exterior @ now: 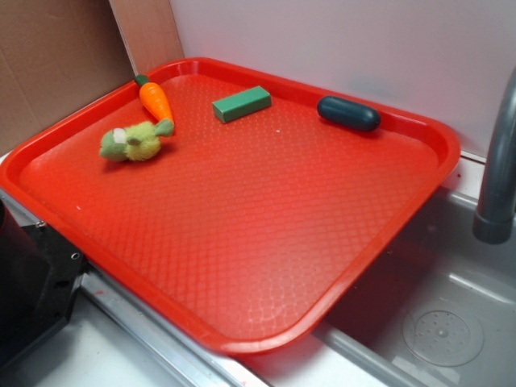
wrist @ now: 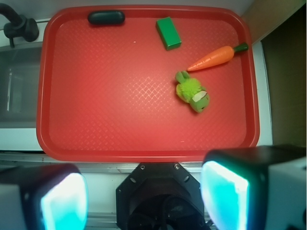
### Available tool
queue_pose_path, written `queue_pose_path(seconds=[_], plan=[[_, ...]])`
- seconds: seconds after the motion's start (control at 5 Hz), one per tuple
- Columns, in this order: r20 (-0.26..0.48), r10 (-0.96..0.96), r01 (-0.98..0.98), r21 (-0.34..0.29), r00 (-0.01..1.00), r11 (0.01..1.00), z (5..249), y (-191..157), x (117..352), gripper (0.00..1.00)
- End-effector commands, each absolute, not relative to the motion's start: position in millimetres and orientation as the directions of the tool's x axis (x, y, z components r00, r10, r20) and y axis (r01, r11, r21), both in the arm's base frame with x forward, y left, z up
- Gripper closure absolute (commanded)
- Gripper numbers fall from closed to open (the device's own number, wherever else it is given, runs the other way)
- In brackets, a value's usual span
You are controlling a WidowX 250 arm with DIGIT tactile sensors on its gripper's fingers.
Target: Grab the carrot.
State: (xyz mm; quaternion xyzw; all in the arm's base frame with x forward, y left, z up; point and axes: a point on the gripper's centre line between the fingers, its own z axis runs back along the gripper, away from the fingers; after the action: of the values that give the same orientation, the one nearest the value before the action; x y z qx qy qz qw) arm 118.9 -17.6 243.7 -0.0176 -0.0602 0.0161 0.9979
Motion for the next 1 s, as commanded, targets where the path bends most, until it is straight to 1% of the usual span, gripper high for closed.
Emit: queue_pose_path(seconds=[0.0, 0.2, 0.4, 0.6, 0.8], plan=[[0.12, 0.034, -0.03, -0.037, 0.992, 0.999, 243.7, -17.6, 118.9, 0.0], [0.138, 0.132, -0.126, -0.05, 0.982, 0.991, 240.2, -7.8, 129.2, 0.0], [0.145, 0.279, -0.276, -0.035, 0.949, 0.96, 229.4, 10.7, 147.2, 0.0], [0.197, 0.475, -0.471, -0.067, 0.858, 0.879, 211.8, 34.4, 162.9, 0.0], [0.224, 0.647, -0.649, -0.076, 0.729, 0.757, 187.1, 60.1, 176.0, 0.0]])
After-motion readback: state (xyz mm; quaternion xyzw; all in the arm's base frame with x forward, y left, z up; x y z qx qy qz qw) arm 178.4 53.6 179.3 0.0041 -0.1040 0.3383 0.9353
